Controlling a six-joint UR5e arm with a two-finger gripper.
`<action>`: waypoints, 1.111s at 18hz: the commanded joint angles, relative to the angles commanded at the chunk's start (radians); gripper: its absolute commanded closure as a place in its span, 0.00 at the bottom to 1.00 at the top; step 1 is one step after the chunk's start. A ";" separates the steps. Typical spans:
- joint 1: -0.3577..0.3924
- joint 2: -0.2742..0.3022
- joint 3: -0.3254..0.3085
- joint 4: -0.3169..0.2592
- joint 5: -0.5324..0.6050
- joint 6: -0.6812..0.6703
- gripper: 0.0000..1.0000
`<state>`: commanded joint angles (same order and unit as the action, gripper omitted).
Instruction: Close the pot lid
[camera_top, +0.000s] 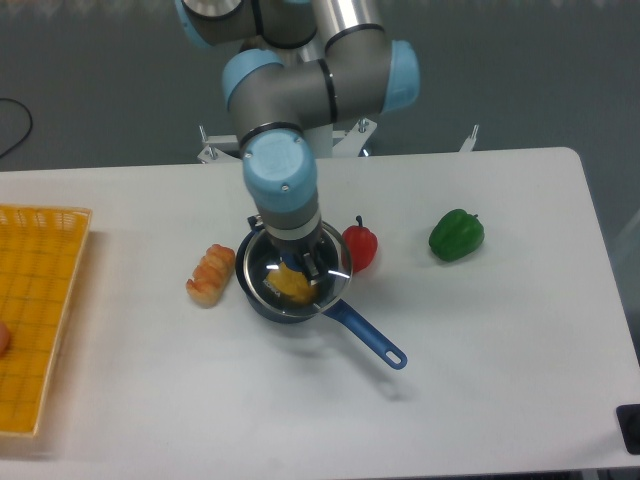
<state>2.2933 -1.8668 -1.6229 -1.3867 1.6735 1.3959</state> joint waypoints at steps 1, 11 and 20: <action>0.000 -0.002 -0.002 0.000 0.009 0.000 0.39; -0.011 0.011 -0.031 0.005 0.014 0.008 0.39; -0.014 0.006 -0.032 0.054 0.012 0.002 0.39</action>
<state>2.2795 -1.8607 -1.6552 -1.3330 1.6858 1.3975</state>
